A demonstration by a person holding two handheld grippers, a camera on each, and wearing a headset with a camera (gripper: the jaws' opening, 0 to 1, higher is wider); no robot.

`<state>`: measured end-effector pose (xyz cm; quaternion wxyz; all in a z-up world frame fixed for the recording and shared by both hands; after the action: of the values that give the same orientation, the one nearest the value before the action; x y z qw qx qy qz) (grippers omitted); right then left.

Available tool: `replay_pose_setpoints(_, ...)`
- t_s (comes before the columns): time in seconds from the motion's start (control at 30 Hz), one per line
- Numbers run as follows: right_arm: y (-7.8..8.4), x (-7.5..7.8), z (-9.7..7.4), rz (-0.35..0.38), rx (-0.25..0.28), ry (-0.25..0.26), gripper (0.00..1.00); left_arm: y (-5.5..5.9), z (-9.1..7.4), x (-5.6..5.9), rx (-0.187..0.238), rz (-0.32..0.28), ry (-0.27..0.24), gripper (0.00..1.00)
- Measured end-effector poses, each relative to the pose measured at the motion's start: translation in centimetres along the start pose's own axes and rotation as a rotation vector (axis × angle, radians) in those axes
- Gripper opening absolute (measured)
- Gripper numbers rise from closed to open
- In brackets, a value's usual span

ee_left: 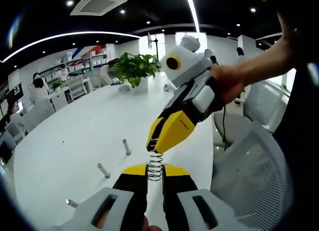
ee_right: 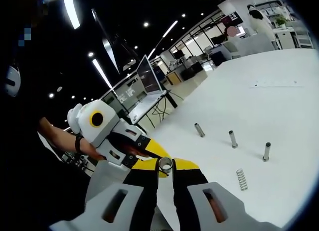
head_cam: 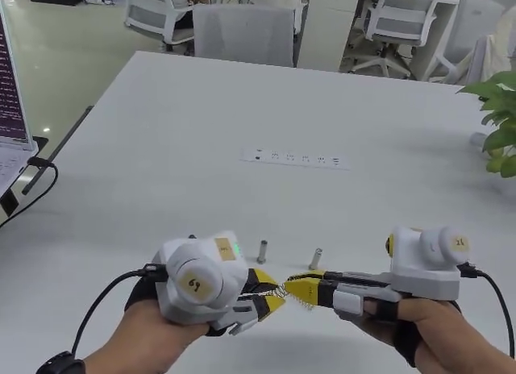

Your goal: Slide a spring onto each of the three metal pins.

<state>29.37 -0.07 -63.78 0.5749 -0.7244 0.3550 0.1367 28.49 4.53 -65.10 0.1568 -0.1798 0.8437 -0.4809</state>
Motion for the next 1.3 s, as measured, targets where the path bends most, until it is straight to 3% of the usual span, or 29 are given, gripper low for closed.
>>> replay_pose_setpoints(0.1,-0.2,0.0,0.0,-0.012,-0.002,0.007,0.08,-0.1,0.1,-0.2,0.011,-0.025,0.0,0.03)
replay_pose_setpoints(0.47,-0.5,-0.3,-0.2,-0.033,-0.008,0.007,0.08,0.1,0.3,0.0,0.011,-0.029,0.011,0.03)
replay_pose_setpoints(0.63,-0.4,-0.5,-0.3,-0.075,-0.034,0.008,0.08,0.1,0.3,0.2,0.014,-0.026,0.018,0.02)
replay_pose_setpoints(0.73,-0.4,-0.6,-0.4,-0.126,-0.079,0.009,0.09,0.1,0.3,0.3,0.02,-0.026,0.024,0.02)
replay_pose_setpoints(1.0,-0.2,-1.0,-1.1,-0.304,-0.259,0.012,0.17,-1.1,0.3,0.5,0.061,-0.033,0.046,0.02)
replay_pose_setpoints(1.3,-1.9,-1.8,-2.0,-0.409,-0.329,-0.004,0.2,-2.2,0.0,0.8,0.109,-0.044,0.082,0.02)
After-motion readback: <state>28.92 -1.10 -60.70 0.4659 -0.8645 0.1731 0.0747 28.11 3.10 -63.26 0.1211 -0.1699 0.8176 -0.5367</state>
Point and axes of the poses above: the centre of the closed fingertips' face, and the gripper's own axes: z roughly forward along the fingers, x roughly to its right, y roughly out of its underside, the point moved 3 cm from there along -z, roughly backward along the fingers, and after that the axes turned 2 degrees about z, right-handed, at the moved point
